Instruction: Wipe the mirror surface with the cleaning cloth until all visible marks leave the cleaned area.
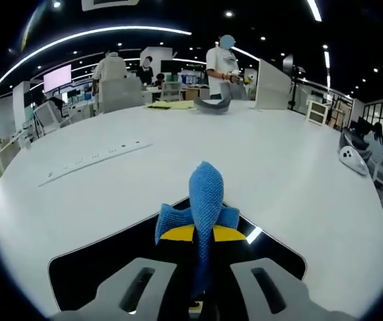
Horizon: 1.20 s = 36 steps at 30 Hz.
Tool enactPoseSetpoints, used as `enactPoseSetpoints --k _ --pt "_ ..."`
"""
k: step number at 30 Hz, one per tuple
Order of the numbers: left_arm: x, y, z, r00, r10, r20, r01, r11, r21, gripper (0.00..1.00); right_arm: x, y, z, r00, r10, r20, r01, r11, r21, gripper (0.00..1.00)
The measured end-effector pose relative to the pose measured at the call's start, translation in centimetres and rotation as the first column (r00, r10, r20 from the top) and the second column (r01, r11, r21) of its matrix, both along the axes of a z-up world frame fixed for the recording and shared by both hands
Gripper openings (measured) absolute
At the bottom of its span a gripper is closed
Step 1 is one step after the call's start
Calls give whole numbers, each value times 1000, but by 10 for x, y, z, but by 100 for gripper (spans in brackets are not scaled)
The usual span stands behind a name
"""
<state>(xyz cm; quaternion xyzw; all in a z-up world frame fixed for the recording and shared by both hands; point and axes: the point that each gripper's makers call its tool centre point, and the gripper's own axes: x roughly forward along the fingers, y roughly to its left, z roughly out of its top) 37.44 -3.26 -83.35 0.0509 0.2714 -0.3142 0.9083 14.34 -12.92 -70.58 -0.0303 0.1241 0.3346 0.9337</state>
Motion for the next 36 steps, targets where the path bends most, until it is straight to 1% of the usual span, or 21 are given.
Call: enactPoseSetpoints --k 2,9,27,36 --pt "-1 1 0 1000 -13 4 13 1000 10 5 0 0 0 1000 1 1 -1 1000 1 94" --pt "-4 4 0 1000 -22 -5 22 999 24 5 0 1 1 1000 1 4 -1 1000 -3 94" --pt "-7 11 -1 1000 -16 -13 16 1000 22 5 -2 3 -1 1000 14 1 -14 1000 -9 94" --pt "-8 15 -1 1000 -17 -10 18 999 37 5 -3 4 -2 1000 22 -3 -22 1000 -17 94"
